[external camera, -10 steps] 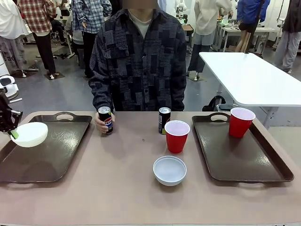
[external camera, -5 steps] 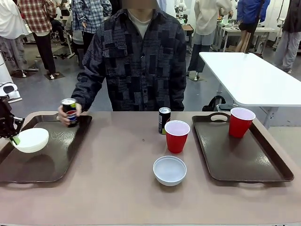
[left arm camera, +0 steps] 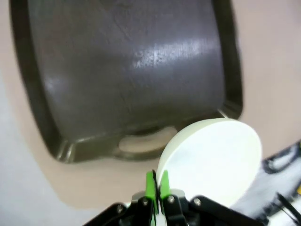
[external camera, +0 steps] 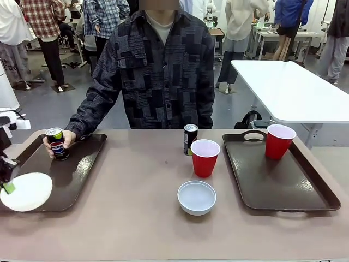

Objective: Prepare tableware on both trays.
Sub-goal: Pick up a Picnic Bowl from the table and place it on a Handle tray.

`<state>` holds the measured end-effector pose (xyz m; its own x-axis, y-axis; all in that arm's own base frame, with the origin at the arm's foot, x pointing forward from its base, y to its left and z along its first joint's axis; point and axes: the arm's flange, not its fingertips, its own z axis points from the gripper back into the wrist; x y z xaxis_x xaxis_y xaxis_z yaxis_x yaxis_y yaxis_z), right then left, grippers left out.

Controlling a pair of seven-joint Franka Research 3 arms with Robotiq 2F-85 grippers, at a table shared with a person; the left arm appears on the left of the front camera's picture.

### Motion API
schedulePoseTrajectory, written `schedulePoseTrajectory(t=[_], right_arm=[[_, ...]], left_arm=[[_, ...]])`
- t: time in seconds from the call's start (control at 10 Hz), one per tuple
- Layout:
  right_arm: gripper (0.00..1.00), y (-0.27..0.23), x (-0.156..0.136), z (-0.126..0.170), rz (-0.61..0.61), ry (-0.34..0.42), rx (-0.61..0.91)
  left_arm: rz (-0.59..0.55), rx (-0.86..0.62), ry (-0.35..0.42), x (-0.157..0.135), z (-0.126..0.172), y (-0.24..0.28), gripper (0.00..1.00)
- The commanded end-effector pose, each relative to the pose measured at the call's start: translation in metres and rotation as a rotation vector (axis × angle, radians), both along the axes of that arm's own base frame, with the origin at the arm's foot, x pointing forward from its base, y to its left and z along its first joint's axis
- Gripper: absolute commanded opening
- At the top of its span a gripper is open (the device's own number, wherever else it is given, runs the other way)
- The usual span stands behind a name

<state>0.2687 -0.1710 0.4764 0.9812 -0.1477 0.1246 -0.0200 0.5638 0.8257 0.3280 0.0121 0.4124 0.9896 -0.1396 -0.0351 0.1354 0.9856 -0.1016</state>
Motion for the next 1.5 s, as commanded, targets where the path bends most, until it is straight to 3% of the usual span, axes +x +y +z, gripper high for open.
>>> schedulePoseTrajectory(t=[0.0, 0.6, 0.8, 1.4], right_arm=[[1.0, -0.002, -0.001, 0.0, 0.009, -0.003, 0.002], [1.0, -0.002, -0.001, 0.0, 0.009, -0.003, 0.002], [1.0, -0.002, -0.001, 0.0, 0.009, -0.003, 0.002], [1.0, -0.002, -0.001, 0.0, 0.009, -0.003, 0.002]], left_arm=[[0.007, -0.008, -0.019, -0.021, -0.001, 0.011, 0.0], [0.016, -0.004, -0.043, -0.014, 0.001, 0.01, 0.0], [0.113, 0.02, -0.114, 0.013, -0.01, -0.002, 0.0], [0.181, -0.064, -0.103, 0.079, -0.046, -0.008, 0.0]])
